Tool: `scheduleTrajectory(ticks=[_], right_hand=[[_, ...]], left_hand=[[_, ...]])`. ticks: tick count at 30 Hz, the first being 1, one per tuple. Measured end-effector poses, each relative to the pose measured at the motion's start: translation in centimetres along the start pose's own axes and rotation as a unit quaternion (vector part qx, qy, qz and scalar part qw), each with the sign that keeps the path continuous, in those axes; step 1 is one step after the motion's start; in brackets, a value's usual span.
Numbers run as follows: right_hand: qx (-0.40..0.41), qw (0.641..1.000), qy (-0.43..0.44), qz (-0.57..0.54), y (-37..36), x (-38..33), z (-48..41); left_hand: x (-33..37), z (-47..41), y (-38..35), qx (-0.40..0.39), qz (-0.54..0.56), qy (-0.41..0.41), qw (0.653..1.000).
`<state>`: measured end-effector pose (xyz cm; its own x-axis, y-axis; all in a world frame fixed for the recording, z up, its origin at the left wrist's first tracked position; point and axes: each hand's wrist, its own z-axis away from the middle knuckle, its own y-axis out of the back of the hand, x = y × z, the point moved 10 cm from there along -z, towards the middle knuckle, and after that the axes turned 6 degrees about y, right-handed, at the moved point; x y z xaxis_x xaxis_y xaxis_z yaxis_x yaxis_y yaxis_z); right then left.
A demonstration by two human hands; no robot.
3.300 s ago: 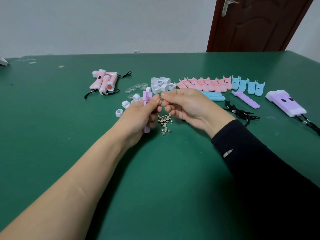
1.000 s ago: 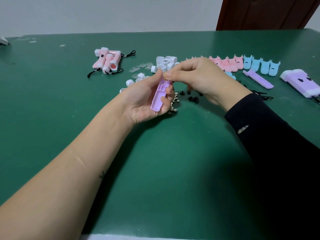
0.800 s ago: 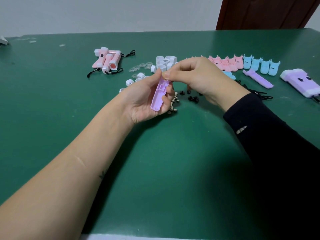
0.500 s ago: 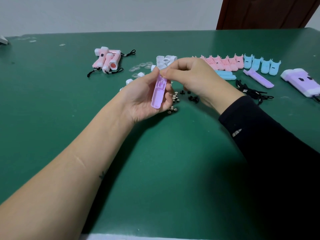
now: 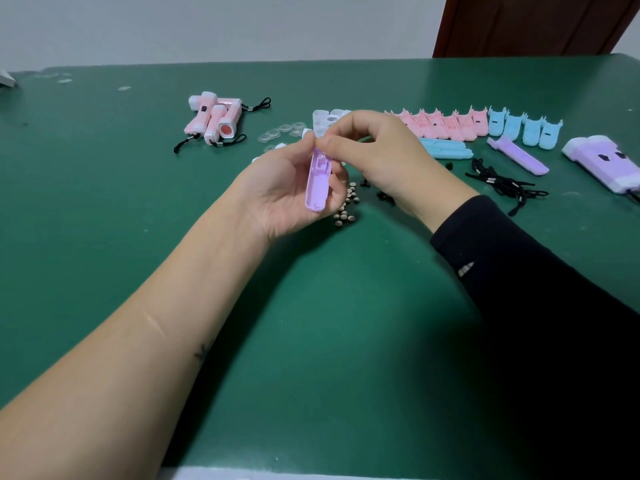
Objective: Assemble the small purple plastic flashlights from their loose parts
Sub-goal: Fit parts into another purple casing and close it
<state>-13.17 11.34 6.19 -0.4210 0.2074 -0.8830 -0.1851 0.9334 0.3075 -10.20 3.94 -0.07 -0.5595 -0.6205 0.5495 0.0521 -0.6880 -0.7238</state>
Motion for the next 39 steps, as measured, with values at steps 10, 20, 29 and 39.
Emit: scheduleTrajectory(ticks=[10,20,29,39], right_hand=[[0.045,0.998,-0.017,-0.047,0.2,1.0,-0.1],[-0.006,0.995,-0.044,-0.094,-2.1,1.6,0.4],[-0.006,0.977,-0.113,-0.181,-1.7,2.9,0.3],[0.082,0.951,-0.179,-0.237,1.5,5.0,0.6]], left_hand=[[0.6,0.1,-0.1,0.011,-0.03,-0.03,0.999],[0.8,0.7,-0.3,0.022,-0.046,-0.058,0.997],[0.8,1.1,-1.3,0.004,-0.068,-0.073,0.995],[2.6,1.0,2.5,0.103,-0.024,-0.075,0.992]])
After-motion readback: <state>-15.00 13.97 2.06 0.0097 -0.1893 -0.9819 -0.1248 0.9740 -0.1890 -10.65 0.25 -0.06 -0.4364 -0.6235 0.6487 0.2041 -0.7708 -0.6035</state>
